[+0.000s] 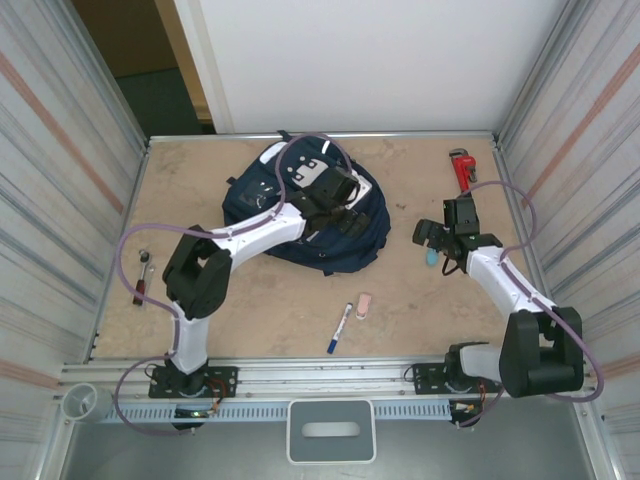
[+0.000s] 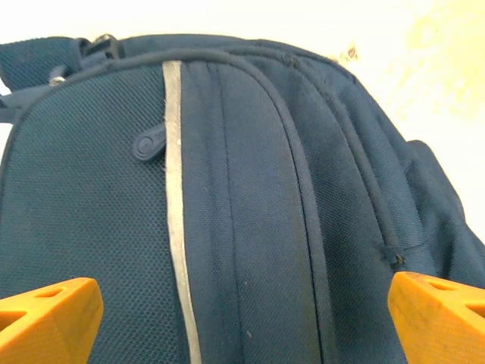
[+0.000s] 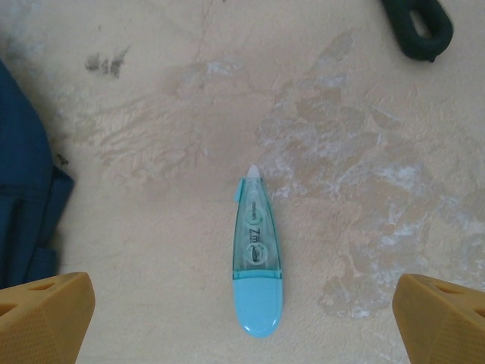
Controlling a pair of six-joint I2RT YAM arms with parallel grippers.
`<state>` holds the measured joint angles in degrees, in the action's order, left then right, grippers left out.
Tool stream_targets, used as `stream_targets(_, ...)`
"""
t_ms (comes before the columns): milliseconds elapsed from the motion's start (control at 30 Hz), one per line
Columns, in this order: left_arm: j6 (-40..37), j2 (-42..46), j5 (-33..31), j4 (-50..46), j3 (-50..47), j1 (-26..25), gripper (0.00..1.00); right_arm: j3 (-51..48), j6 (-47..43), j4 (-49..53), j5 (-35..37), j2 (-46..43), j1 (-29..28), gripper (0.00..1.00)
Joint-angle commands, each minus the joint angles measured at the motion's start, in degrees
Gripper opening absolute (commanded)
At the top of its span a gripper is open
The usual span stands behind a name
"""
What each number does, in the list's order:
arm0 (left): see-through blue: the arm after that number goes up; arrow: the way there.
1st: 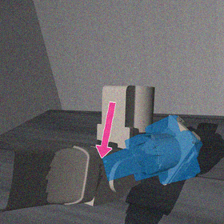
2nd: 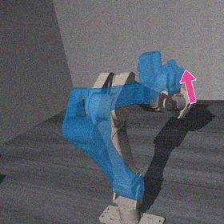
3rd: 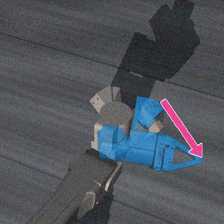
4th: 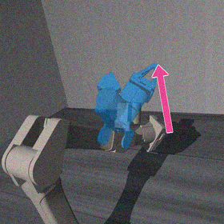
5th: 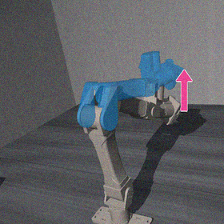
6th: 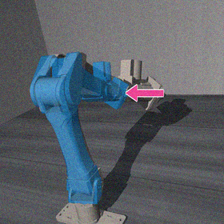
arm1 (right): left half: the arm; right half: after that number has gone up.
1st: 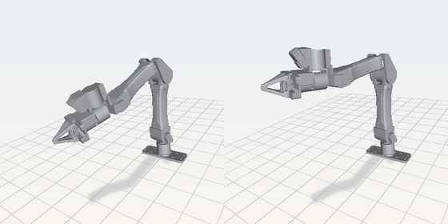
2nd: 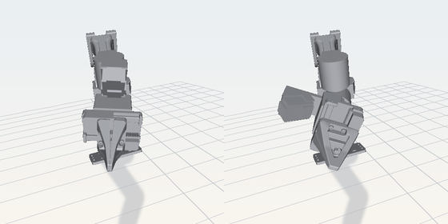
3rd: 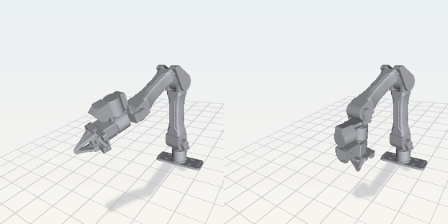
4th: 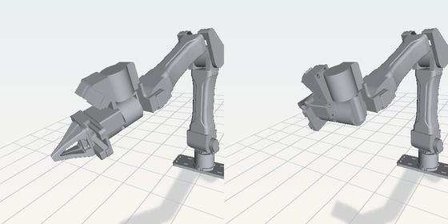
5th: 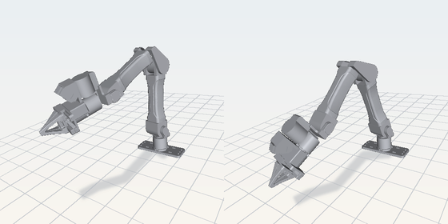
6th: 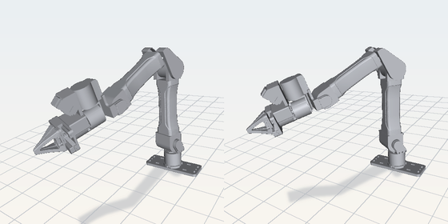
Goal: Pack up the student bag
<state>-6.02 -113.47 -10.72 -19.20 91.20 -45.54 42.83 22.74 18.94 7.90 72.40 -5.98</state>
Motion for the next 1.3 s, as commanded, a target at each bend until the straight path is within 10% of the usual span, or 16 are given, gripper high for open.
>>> stream_targets(0, -0.34, -1.89, 0.83, -4.61, 3.35, 1.23, 0.91, 1.15, -2.09, -0.23, -0.87, 1.89, -0.16, 0.99)
stream_targets(567, 2.1, 0.74, 10.73, -4.58, 1.23, 5.71, 0.61, 2.78, -2.68, 1.25, 0.94, 5.59, -0.96, 0.99)
stream_targets(1000, 4.7, 2.62, 18.92, -2.3, -1.83, 8.95, 0.58, 5.51, -4.18, 3.47, 5.55, 11.33, -0.8, 0.99)
stream_targets(1267, 4.97, 3.64, 19.11, -1.46, -3.52, 9.77, 0.3, 9.14, -5.25, 5.97, 0.39, 17.44, 1.88, 0.93)
